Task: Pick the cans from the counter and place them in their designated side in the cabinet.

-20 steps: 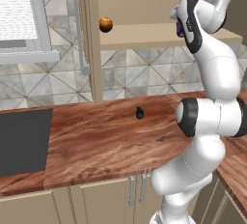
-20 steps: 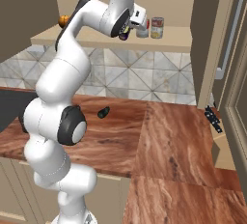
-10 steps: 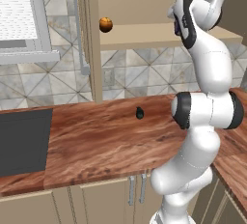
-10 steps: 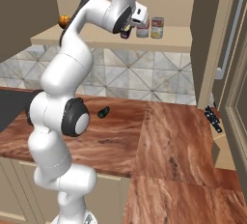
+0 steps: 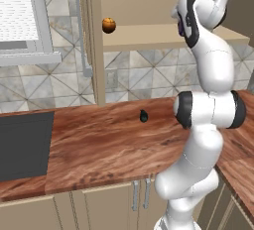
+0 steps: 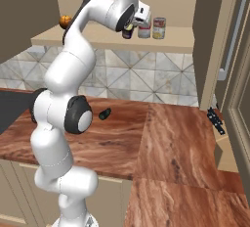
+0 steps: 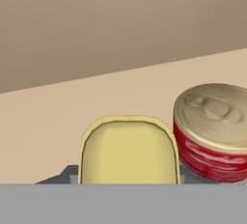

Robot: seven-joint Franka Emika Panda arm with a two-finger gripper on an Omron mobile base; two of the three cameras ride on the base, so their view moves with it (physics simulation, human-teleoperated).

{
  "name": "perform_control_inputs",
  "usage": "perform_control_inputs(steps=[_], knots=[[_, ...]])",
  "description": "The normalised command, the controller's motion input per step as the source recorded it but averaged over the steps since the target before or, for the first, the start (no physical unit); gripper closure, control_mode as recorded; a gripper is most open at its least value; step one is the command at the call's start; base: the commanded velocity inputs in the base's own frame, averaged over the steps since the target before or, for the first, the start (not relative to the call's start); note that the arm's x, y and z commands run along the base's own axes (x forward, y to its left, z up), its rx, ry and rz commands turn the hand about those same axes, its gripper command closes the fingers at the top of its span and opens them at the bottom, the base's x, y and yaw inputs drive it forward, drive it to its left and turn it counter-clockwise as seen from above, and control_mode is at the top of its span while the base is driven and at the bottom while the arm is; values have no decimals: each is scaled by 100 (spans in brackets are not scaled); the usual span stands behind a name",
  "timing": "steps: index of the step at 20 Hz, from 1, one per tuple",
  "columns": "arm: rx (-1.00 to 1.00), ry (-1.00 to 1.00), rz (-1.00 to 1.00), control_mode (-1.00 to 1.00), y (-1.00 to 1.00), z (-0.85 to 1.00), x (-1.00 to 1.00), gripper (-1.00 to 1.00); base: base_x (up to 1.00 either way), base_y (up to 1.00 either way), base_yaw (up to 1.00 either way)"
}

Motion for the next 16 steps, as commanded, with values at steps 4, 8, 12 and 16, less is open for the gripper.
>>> perform_control_inputs(steps=[4, 8, 12, 16], knots=[[0, -4, 4, -100, -1, -6, 26, -100, 0, 0, 0], [0, -10, 6, -100, -4, 0, 7, -100, 0, 0, 0], [0, -14, 7, -100, -3, 0, -2, -100, 0, 0, 0], [0, -13, 8, -100, 7, 0, -7, -100, 0, 0, 0]])
